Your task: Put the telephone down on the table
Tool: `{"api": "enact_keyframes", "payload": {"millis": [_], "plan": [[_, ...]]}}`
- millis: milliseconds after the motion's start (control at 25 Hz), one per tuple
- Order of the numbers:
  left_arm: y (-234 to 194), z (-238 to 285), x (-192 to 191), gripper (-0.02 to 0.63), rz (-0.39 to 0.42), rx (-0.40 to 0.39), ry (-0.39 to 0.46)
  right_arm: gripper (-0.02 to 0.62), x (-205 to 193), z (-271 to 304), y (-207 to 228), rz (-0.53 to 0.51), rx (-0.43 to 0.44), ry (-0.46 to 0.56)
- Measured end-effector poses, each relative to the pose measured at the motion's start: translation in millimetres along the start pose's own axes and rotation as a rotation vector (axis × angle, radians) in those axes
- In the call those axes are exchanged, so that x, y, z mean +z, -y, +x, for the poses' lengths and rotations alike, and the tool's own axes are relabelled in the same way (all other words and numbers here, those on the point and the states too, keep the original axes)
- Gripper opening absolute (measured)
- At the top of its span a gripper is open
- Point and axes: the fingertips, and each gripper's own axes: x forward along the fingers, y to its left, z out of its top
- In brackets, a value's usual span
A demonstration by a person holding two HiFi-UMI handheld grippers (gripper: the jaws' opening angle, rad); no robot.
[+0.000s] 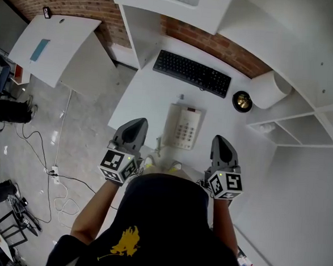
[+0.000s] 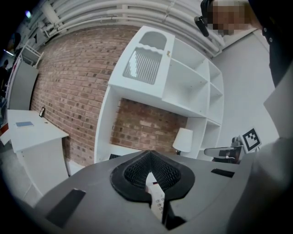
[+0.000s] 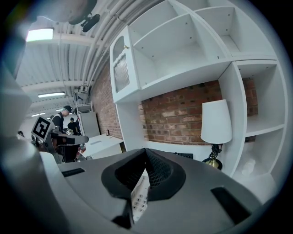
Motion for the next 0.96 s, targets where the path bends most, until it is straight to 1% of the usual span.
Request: {"api": "enact_keyframes", "payload": {"millis": [240, 400, 680, 960], "plan": [[3, -2, 1, 0.018, 0.015, -0.004, -0.003, 0.0, 1, -1, -2, 0.0, 0.002, 0.0], [5, -3, -6, 0.018, -0.028, -0.019, -0.027, 0.0, 0, -4, -2, 0.004, 0.0, 0.001], [8, -8, -14, 0.018, -0.011, -0.032, -0.047, 0.0, -4, -10, -5, 0.009, -0.007, -0.006], [5, -19, -20, 0.018, -0.02, -0.027, -0.059, 0.0, -7, -18, -10, 0.011, -0.015, -0.014]]}}
